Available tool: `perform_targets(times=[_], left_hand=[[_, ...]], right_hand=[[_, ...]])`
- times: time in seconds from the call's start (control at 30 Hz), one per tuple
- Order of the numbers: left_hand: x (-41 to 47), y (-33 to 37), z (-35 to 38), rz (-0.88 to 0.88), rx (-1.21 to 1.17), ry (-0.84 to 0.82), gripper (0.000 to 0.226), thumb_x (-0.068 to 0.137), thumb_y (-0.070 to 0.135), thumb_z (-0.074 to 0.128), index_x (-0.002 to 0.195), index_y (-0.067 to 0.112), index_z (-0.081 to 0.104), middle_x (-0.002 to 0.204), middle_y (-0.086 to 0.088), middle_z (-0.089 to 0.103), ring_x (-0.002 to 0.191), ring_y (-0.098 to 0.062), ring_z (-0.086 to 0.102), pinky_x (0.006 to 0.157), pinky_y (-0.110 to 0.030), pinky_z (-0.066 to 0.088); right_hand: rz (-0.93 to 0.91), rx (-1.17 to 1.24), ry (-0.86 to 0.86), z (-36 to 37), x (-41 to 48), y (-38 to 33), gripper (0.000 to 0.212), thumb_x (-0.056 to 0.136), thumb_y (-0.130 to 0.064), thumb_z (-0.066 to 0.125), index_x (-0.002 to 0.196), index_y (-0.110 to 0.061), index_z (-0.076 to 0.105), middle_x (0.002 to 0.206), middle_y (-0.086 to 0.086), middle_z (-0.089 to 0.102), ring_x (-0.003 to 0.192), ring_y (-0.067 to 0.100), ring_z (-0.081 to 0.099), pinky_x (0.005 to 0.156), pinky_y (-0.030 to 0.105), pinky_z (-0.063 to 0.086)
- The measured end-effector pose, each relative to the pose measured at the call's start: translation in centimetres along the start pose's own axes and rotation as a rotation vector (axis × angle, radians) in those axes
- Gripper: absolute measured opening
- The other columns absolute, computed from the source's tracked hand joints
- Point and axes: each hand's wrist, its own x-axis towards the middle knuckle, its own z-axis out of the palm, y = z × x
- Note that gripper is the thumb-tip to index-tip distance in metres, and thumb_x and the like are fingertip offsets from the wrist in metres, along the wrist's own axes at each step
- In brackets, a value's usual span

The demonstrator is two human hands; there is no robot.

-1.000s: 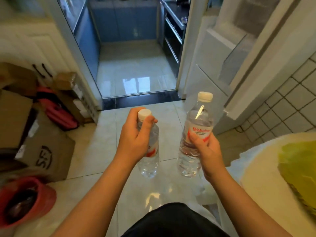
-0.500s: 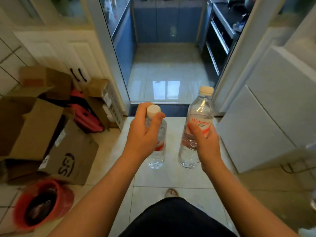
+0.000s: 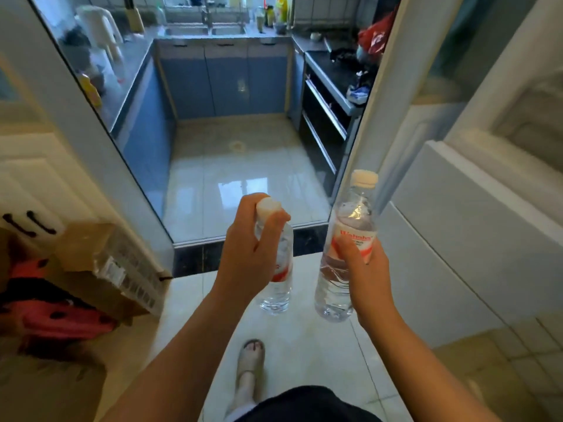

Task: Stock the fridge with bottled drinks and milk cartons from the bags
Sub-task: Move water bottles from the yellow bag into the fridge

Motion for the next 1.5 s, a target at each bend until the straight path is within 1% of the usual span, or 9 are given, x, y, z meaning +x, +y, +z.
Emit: perform_targets(times=[0.33, 0.47, 0.57, 0.7, 0.97, 1.13, 1.23, 1.33, 1.5], left_hand=[[18.9, -2.1, 8.9, 0.18, -0.142, -0.377, 0.051, 0.084, 0.066, 0.04, 0.114, 0.026, 0.047, 0.096, 0.019, 0.061, 0.088, 0.001, 0.065, 0.07, -0.009, 0.05], [23.5, -1.3, 13.9, 0.246, -0.17, -0.505, 0.052, 0.086, 0.069, 0.04, 0.117, 0.028, 0.047, 0.102, 0.014, 0.062, 0.093, -0.012, 0.066, 0.074, -0.013, 0.055], [26.0, 0.3, 18.3, 0.317, -0.243, -0.602, 0.048, 0.088, 0.066, 0.039, 0.116, 0.027, 0.048, 0.103, 0.006, 0.064, 0.095, -0.014, 0.066, 0.075, -0.025, 0.059], [28.8, 3.5, 24.6, 0.396, -0.345, -0.669, 0.041, 0.095, 0.059, 0.045, 0.116, 0.024, 0.049, 0.101, 0.009, 0.062, 0.094, -0.004, 0.064, 0.072, -0.011, 0.051], [34.0, 11.4, 38.2, 0.609, -0.492, -0.667, 0.01, 0.099, 0.041, 0.051, 0.105, 0.037, 0.044, 0.093, 0.018, 0.058, 0.089, -0.004, 0.062, 0.074, -0.015, 0.054], [37.4, 17.3, 46.6, 0.677, -0.561, -0.658, 0.014, 0.101, 0.033, 0.051, 0.111, 0.025, 0.048, 0.095, 0.015, 0.06, 0.089, 0.001, 0.062, 0.076, -0.012, 0.05], [38.9, 20.8, 51.2, 0.662, -0.576, -0.637, 0.007, 0.102, 0.032, 0.05, 0.106, 0.027, 0.048, 0.091, 0.016, 0.059, 0.086, 0.008, 0.06, 0.073, -0.009, 0.049], [40.4, 23.0, 56.1, 0.648, -0.59, -0.672, 0.012, 0.101, 0.04, 0.049, 0.109, 0.031, 0.049, 0.102, 0.005, 0.064, 0.094, -0.006, 0.064, 0.083, -0.028, 0.057], [41.5, 25.0, 63.1, 0.626, -0.637, -0.677, 0.024, 0.098, 0.041, 0.05, 0.107, 0.018, 0.053, 0.094, 0.003, 0.066, 0.09, -0.014, 0.064, 0.082, -0.041, 0.053]], right_hand=[[0.001, 0.051, 0.433, 0.7, 12.5, -2.1, 0.053, 0.069, -0.058, 0.068, 0.108, -0.024, 0.062, 0.095, 0.004, 0.072, 0.084, 0.018, 0.072, 0.071, 0.031, 0.057], [-0.031, 0.065, 0.565, -0.9, 15.2, -3.4, 0.048, 0.07, -0.057, 0.071, 0.103, -0.025, 0.061, 0.094, 0.005, 0.071, 0.077, 0.011, 0.07, 0.058, 0.017, 0.053], [-0.07, 0.068, 0.645, -2.9, 17.6, -4.2, 0.062, 0.07, -0.06, 0.069, 0.112, -0.016, 0.06, 0.096, 0.007, 0.071, 0.08, 0.014, 0.071, 0.06, 0.018, 0.054], [-0.152, 0.065, 0.763, -7.0, 21.7, -5.2, 0.068, 0.068, -0.06, 0.063, 0.116, -0.012, 0.059, 0.098, 0.005, 0.07, 0.083, 0.012, 0.071, 0.06, 0.016, 0.053], [-0.327, 0.059, 0.91, -18.1, 31.9, -8.7, 0.064, 0.073, -0.055, 0.067, 0.117, -0.009, 0.06, 0.099, 0.007, 0.069, 0.082, 0.009, 0.07, 0.062, 0.016, 0.052], [-0.425, 0.095, 0.958, -26.4, 38.3, -11.9, 0.054, 0.071, -0.056, 0.071, 0.109, -0.019, 0.061, 0.098, 0.01, 0.07, 0.085, 0.025, 0.07, 0.067, 0.032, 0.057], [-0.478, 0.081, 1.015, -30.7, 41.4, -14.1, 0.043, 0.077, -0.045, 0.073, 0.107, -0.017, 0.061, 0.093, 0.003, 0.069, 0.08, 0.011, 0.068, 0.064, 0.021, 0.052], [-0.491, 0.026, 1.078, -34.8, 43.7, -15.4, 0.031, 0.086, -0.032, 0.072, 0.109, -0.016, 0.058, 0.094, -0.005, 0.068, 0.078, -0.002, 0.066, 0.065, 0.015, 0.05], [-0.425, -0.099, 1.138, -40.8, 45.8, -15.5, 0.043, 0.082, -0.042, 0.074, 0.111, -0.021, 0.052, 0.1, -0.007, 0.065, 0.086, 0.003, 0.067, 0.074, 0.022, 0.053]])
